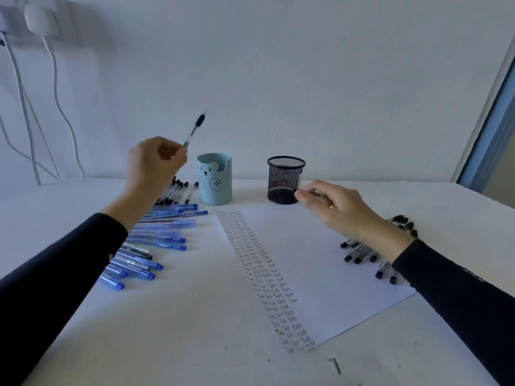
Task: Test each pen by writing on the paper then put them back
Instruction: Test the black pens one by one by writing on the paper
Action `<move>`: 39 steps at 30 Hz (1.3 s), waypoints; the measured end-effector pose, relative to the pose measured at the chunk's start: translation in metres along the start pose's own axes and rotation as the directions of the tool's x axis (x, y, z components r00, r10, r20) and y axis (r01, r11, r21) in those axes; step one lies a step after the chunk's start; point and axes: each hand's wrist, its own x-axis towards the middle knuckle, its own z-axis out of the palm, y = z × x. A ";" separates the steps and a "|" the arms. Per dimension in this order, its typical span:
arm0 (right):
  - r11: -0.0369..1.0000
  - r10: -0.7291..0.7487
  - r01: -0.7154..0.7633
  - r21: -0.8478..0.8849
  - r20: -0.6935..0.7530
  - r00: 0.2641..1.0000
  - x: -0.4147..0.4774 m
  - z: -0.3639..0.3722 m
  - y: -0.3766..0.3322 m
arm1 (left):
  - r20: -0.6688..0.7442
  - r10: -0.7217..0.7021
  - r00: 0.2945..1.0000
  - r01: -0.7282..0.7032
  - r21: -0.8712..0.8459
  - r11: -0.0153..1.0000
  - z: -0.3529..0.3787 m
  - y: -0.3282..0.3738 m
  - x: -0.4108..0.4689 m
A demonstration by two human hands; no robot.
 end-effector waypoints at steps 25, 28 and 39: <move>0.674 0.136 -0.356 0.648 0.365 0.921 -0.012 0.012 -0.022 | 0.427 -0.079 0.901 -0.112 0.404 0.908 0.038 -0.029 -0.017; 0.741 0.069 -0.310 0.596 0.392 0.917 -0.016 0.013 -0.032 | 0.619 0.120 0.776 -0.284 0.173 0.943 0.028 -0.009 -0.050; 0.860 0.035 -0.175 0.479 0.286 0.958 -0.070 0.037 -0.045 | 0.877 -0.007 0.481 -0.308 0.176 0.935 0.022 0.014 -0.088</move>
